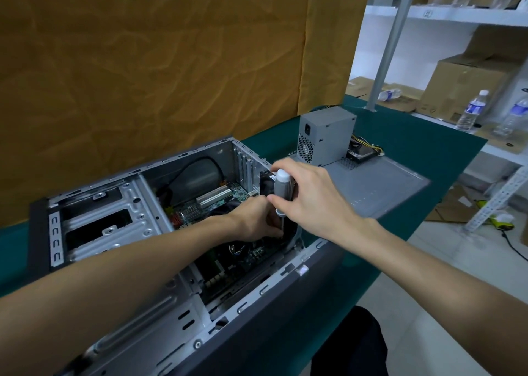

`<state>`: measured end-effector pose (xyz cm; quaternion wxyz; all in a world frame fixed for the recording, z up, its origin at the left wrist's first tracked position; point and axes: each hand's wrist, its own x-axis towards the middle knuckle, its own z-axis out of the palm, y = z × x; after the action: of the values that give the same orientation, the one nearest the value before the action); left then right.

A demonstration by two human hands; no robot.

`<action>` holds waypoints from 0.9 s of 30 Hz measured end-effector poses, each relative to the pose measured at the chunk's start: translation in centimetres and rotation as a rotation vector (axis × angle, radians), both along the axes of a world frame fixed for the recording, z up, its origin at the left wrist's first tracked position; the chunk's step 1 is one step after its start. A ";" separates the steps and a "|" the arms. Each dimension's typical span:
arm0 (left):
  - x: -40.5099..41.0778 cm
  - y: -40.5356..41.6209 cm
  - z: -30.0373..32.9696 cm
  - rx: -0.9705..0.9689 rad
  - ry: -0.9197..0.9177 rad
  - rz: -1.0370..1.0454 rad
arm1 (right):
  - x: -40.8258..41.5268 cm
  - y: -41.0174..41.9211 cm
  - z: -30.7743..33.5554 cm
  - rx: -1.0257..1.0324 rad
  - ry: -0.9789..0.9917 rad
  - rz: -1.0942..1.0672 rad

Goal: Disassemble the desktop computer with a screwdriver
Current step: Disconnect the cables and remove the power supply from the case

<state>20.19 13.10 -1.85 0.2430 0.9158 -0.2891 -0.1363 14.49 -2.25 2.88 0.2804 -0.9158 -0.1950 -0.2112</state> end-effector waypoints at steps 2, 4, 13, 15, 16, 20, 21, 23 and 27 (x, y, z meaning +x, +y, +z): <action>0.0 0.0 0.0 -0.003 0.000 -0.005 | -0.1 0.0 0.1 0.000 0.009 -0.005; -0.2 0.1 0.1 0.005 -0.011 -0.013 | -0.3 0.1 0.4 -0.015 0.025 -0.017; -0.2 0.6 -0.2 0.095 -0.072 -0.077 | 0.6 1.6 3.6 -0.556 0.032 -0.182; -0.4 0.6 -0.1 0.143 -0.140 -0.097 | 1.5 1.2 4.8 -0.548 0.185 -0.021; -0.5 0.6 -0.2 0.177 -0.173 -0.105 | 1.8 1.0 5.4 -0.532 0.272 0.077; -0.7 0.1 -0.3 0.323 -0.189 -0.079 | 2.3 0.2 7.0 -0.588 0.511 0.284; -0.7 0.0 -0.3 0.347 -0.173 -0.073 | 2.3 0.2 6.9 -0.638 0.490 0.276; -0.7 -0.3 -0.2 0.369 -0.141 -0.058 | 2.1 0.4 6.4 -0.768 0.340 0.188; -0.6 -1.1 0.3 0.426 -0.101 -0.009 | 1.8 0.5 5.9 -0.758 0.192 0.155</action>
<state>19.63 12.04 -1.58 0.0285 0.9509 -0.2697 -0.1494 16.33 -1.77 8.76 -0.0451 -0.9525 -0.3007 -0.0159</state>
